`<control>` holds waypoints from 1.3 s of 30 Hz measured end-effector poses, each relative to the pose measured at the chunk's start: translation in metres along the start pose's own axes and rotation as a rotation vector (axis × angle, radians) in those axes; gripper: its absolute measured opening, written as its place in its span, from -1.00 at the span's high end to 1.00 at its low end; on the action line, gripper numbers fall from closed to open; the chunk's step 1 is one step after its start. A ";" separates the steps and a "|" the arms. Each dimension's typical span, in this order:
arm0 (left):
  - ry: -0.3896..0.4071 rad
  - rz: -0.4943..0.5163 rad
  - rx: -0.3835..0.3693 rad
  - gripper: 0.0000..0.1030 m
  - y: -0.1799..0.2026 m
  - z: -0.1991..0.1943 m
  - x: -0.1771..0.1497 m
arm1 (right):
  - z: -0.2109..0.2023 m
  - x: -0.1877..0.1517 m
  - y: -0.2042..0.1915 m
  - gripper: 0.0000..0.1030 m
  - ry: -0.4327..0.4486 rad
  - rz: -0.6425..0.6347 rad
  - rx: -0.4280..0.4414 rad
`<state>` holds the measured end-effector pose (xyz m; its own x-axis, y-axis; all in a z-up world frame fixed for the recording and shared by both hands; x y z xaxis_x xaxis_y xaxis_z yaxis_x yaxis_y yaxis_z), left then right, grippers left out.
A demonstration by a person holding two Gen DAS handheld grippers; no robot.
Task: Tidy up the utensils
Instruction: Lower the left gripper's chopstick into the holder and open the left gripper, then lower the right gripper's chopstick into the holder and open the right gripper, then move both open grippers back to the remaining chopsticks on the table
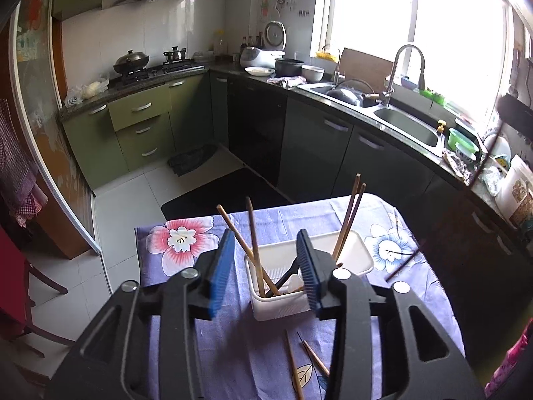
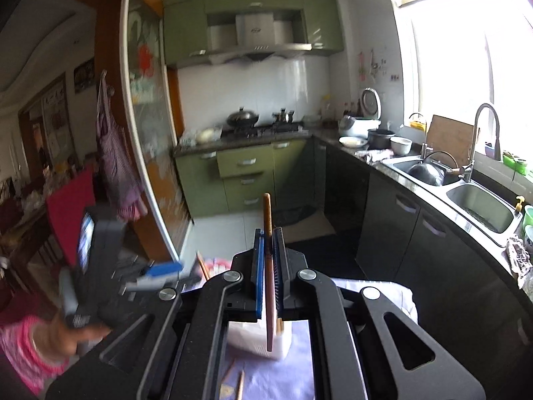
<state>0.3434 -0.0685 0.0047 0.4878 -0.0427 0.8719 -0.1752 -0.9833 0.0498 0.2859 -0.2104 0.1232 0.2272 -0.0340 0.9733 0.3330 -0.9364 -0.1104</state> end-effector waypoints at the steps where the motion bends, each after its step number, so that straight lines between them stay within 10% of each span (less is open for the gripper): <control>1: 0.010 -0.003 -0.004 0.26 -0.001 -0.006 0.002 | 0.006 0.006 0.001 0.88 0.006 0.005 -0.009; 20: -0.026 0.014 -0.048 0.08 -0.007 -0.050 -0.044 | 0.106 -0.091 0.004 0.84 -0.217 0.010 -0.016; 30: -0.118 0.017 -0.079 0.06 0.006 -0.038 -0.087 | 0.036 -0.113 -0.010 0.79 -0.180 -0.012 0.027; 39: -0.327 0.013 -0.064 0.05 0.027 0.022 -0.169 | 0.017 -0.246 0.012 0.65 -0.383 0.030 -0.013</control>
<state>0.2752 -0.0918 -0.1525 0.7317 -0.1202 0.6710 -0.2317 -0.9696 0.0789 0.2494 -0.2074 -0.1212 0.5628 0.0694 0.8237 0.3104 -0.9413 -0.1327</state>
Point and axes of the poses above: each gripper's, at about its wrist camera, not at the fingertips, and z roughly the way its jaws point, y to its right, x to its top, the point moved 5 cm from there along z, roughly the way its jaws point, and after that the axes turned 12 degrees about y, right-handed, at the moved point
